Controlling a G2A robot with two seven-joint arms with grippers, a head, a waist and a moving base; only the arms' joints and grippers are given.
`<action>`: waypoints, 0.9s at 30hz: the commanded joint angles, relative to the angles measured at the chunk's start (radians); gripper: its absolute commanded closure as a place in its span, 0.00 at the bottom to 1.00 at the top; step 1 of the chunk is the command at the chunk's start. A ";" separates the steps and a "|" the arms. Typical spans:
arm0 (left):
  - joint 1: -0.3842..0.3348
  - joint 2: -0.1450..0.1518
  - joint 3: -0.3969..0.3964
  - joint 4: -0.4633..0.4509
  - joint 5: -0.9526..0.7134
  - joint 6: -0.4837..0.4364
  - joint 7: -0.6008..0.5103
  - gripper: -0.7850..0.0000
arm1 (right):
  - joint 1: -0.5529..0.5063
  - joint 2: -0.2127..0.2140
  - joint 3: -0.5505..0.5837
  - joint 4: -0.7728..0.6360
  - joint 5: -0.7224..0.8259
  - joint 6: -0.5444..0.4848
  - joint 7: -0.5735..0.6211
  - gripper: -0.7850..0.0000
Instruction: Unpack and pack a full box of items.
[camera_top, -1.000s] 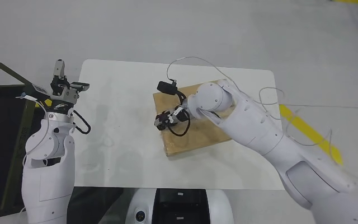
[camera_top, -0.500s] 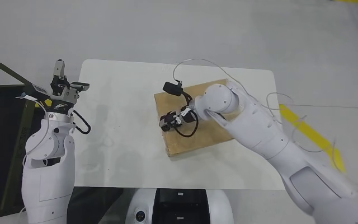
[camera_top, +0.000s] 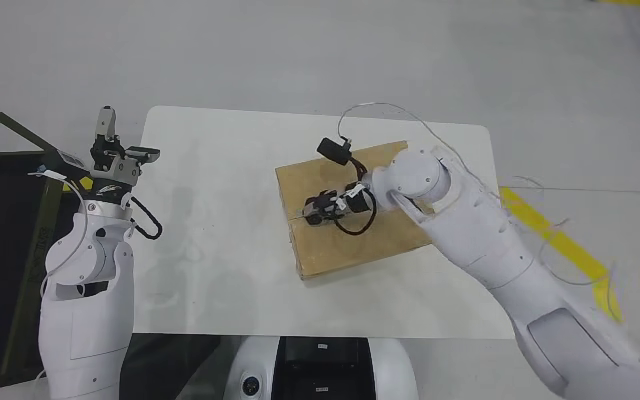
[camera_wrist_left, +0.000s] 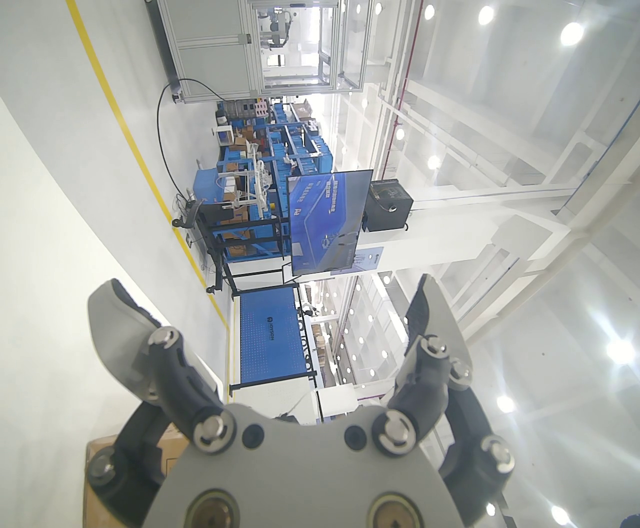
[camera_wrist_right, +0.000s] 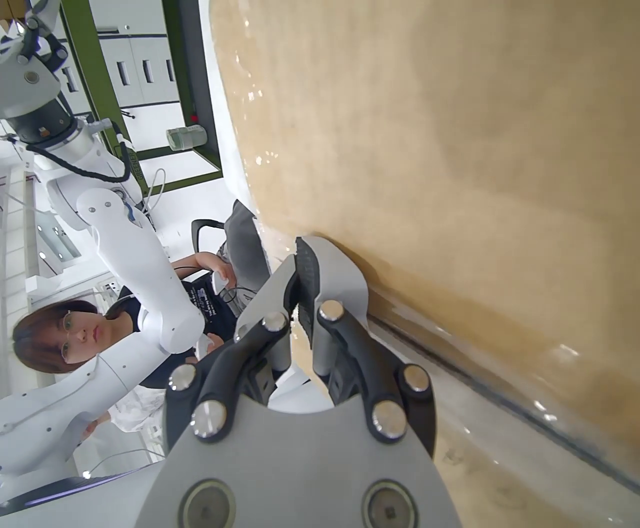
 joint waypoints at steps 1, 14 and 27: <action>0.000 0.000 0.000 0.000 0.000 0.000 0.000 0.00 | -0.022 0.012 0.028 -0.019 -0.010 0.003 0.000 1.00; 0.000 0.000 0.000 0.000 0.000 0.000 0.000 0.00 | -0.201 0.095 0.238 -0.164 -0.069 0.017 0.011 1.00; 0.000 0.000 0.000 0.000 0.000 0.000 0.000 0.00 | -0.269 0.140 0.398 -0.152 -0.051 0.017 0.037 1.00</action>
